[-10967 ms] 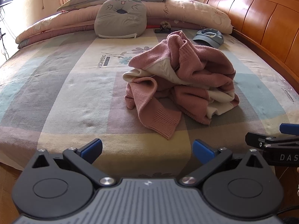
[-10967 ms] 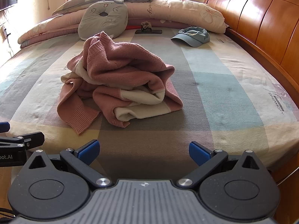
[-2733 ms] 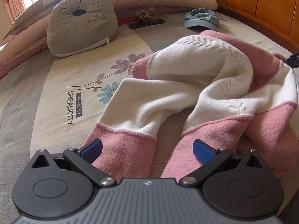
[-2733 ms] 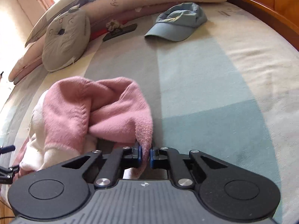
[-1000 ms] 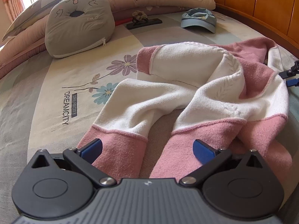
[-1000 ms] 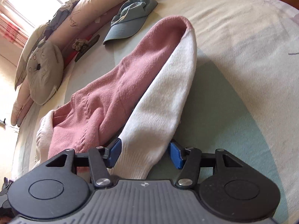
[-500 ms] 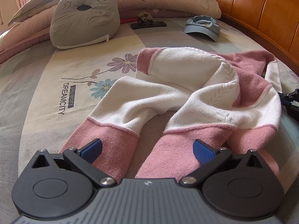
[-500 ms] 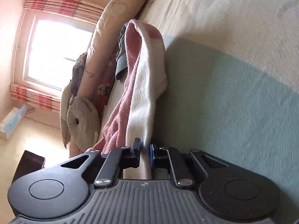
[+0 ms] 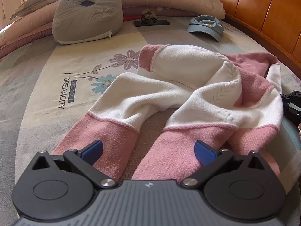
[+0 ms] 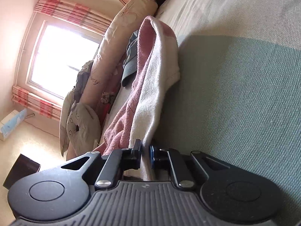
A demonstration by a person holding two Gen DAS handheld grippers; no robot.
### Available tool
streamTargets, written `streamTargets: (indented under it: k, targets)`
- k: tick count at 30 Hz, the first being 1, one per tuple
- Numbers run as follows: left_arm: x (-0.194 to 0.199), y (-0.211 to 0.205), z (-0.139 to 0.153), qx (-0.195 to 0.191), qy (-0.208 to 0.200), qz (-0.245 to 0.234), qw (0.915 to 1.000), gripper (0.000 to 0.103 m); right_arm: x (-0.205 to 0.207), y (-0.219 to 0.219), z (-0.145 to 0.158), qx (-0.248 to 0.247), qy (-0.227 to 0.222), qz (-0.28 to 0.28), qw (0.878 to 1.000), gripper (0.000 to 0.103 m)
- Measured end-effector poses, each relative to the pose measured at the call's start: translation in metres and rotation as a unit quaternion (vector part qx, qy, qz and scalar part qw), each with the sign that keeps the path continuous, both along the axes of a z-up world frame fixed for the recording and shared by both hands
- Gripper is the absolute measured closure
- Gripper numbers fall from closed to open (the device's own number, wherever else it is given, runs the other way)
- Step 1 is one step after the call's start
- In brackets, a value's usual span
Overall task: Fold clothes
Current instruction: 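Lay the sleeve flat along the bed and open the right tool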
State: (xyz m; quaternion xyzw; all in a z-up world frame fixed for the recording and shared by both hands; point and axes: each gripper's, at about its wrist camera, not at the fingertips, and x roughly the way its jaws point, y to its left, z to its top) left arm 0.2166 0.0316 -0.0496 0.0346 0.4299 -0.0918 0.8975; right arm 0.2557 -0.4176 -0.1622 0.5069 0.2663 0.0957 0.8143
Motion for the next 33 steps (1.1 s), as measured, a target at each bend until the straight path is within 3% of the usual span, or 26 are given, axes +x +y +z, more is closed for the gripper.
streamTargets:
  k: [2,4,10,16,21,29,33]
  targets:
    - [0.000,0.001,0.000,-0.002,0.000,0.002,1.0000,0.001,0.001,0.001,0.001,0.001,0.004,-0.009,1.000,0.091]
    - [0.000,0.000,0.001,-0.001,-0.001,0.001,1.0000,0.001,0.004,0.003,0.005,-0.022,0.017,-0.002,1.000,0.098]
    - [-0.003,0.000,0.006,0.004,-0.008,-0.005,0.9999,0.001,0.003,-0.006,0.023,-0.074,0.049,0.008,0.996,0.095]
    - [-0.003,0.002,0.008,0.009,-0.009,-0.006,0.9999,0.001,-0.008,-0.043,0.055,-0.173,0.063,-0.005,0.983,0.095]
    - [-0.002,0.000,0.008,0.011,-0.009,-0.009,0.9999,0.001,0.000,-0.087,0.079,-0.290,0.105,-0.012,0.951,0.095]
    - [0.004,-0.004,0.008,0.021,-0.005,-0.007,0.9997,0.001,0.040,-0.137,0.107,-0.462,0.179,-0.014,0.869,0.095]
    - [0.007,-0.006,0.009,0.027,-0.005,-0.005,0.9996,0.001,0.064,-0.152,0.118,-0.506,0.195,-0.025,0.840,0.096]
